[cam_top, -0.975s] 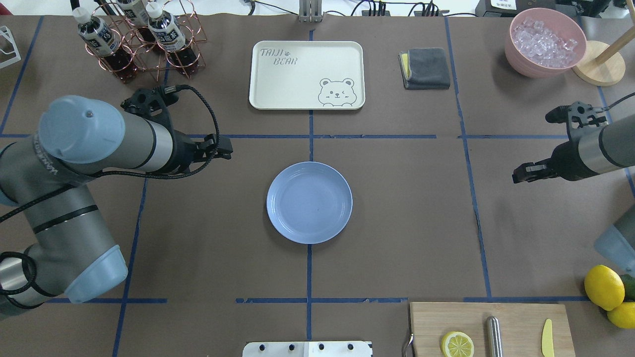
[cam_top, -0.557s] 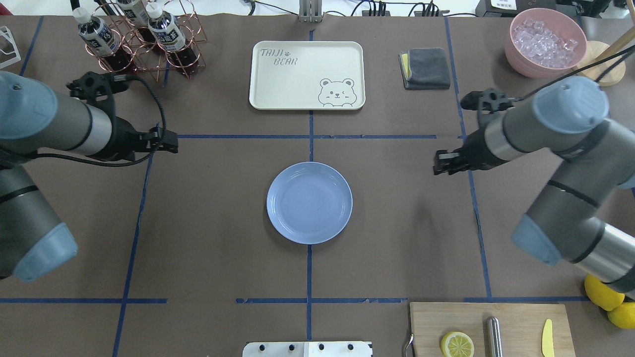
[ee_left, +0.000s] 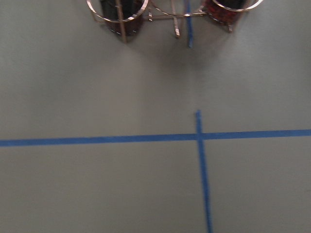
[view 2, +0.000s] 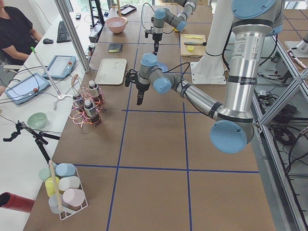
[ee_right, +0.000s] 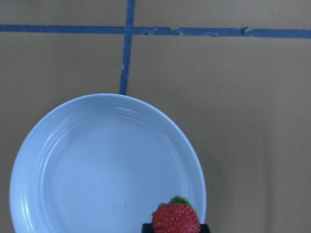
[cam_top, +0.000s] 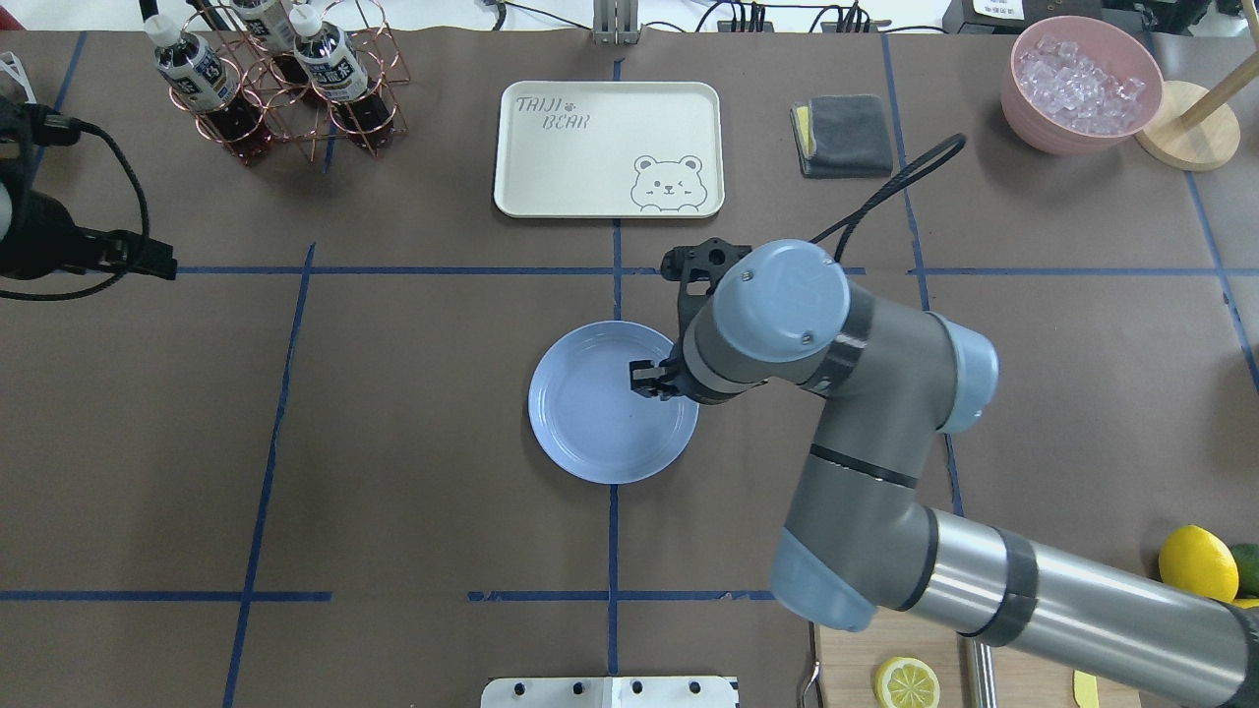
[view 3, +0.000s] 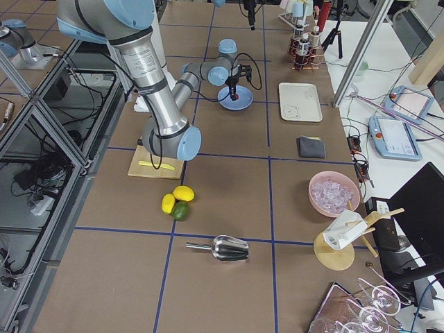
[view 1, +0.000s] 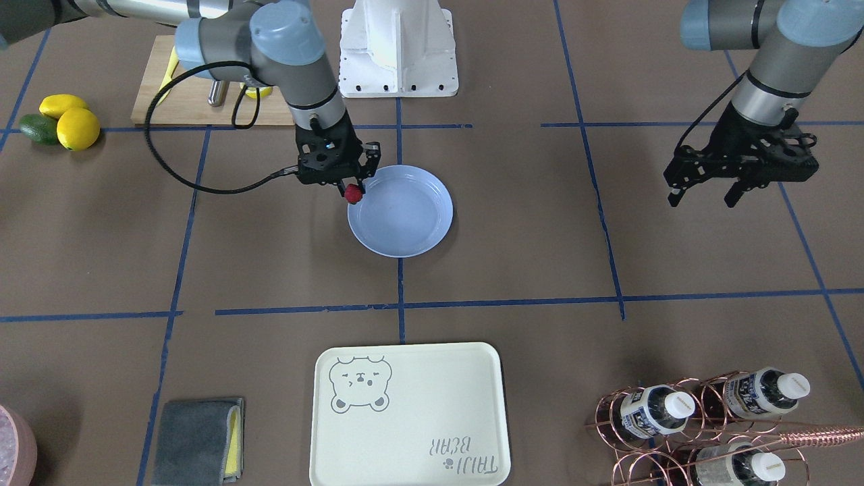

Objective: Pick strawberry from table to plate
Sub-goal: 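Carry the strawberry over the blue plate with the right gripper while the left arm withdraws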

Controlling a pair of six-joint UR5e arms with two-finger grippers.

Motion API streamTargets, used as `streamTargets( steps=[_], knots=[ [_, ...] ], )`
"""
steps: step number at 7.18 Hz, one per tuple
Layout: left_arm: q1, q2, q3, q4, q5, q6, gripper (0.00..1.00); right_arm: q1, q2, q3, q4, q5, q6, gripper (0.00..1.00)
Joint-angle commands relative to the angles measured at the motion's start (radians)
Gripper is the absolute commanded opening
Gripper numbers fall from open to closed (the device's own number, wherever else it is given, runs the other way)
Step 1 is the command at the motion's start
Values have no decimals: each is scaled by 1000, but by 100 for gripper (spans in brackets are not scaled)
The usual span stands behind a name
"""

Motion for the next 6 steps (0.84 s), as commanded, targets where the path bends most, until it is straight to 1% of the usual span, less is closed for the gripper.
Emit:
streamTargets(
  steps=[1, 2, 4, 6],
  knots=[
    [-96, 24, 49, -2, -48, 156, 100, -43, 103, -118, -14, -39, 12, 0],
    [-121, 23, 67, -6, -51, 199, 100, -44, 115, -142, -13, -41, 10, 0],
    [-133, 26, 67, -6, -51, 207, 100, -43, 136, -172, -13, -52, 9, 0],
    [-142, 26, 75, -6, -51, 207, 100, -43, 179, -231, -5, -64, 4, 0]
  ],
)
